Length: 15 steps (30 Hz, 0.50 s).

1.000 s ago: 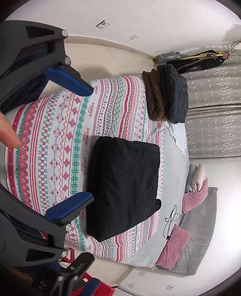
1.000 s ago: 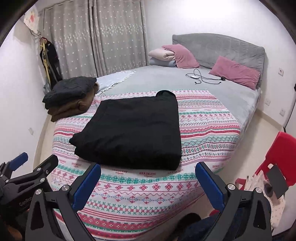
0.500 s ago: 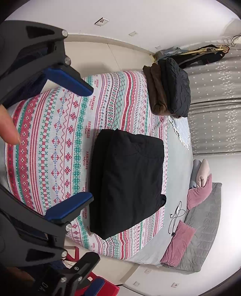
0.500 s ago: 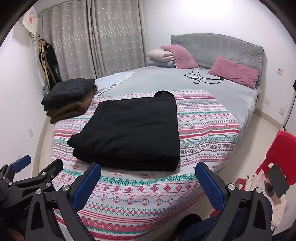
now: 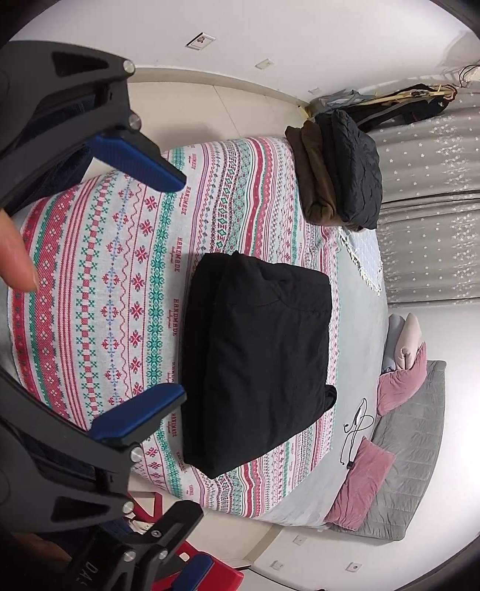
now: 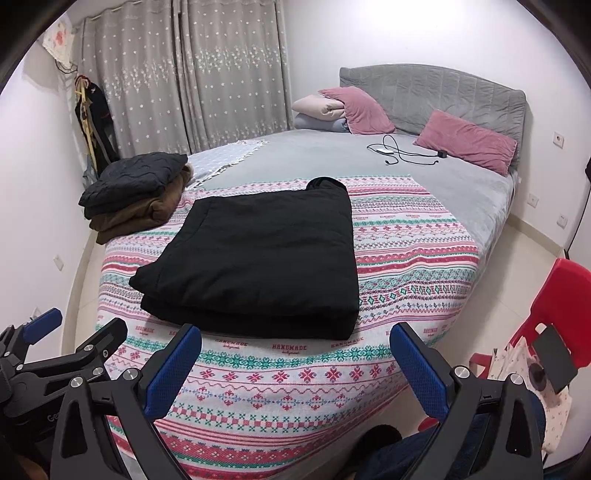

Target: Fold large clothes

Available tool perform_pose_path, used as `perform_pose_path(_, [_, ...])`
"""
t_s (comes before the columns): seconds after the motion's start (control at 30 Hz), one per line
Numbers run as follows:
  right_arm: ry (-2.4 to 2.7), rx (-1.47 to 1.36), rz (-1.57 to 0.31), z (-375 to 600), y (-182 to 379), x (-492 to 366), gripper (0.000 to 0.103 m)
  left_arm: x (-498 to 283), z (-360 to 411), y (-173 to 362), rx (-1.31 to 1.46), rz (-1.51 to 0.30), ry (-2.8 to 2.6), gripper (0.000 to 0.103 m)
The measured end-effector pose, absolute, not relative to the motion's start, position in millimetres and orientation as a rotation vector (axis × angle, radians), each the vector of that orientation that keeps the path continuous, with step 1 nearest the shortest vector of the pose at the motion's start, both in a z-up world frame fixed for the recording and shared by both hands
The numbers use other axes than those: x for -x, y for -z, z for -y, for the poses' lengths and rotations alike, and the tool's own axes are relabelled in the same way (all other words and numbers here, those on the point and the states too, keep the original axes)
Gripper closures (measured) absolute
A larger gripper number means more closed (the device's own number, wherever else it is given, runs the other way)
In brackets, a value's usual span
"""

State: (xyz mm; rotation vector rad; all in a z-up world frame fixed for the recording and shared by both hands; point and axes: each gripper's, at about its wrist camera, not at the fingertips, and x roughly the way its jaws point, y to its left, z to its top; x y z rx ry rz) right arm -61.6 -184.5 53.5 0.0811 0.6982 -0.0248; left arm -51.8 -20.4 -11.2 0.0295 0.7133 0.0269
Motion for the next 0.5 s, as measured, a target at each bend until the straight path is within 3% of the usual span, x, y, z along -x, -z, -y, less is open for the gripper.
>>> perform_pose_path(0.5, [0.033,-0.080,-0.700,181.7,-52.5,59.9,0.000,48.5,21.6,14.1,-0.032,-0.718,-0.017,0.000])
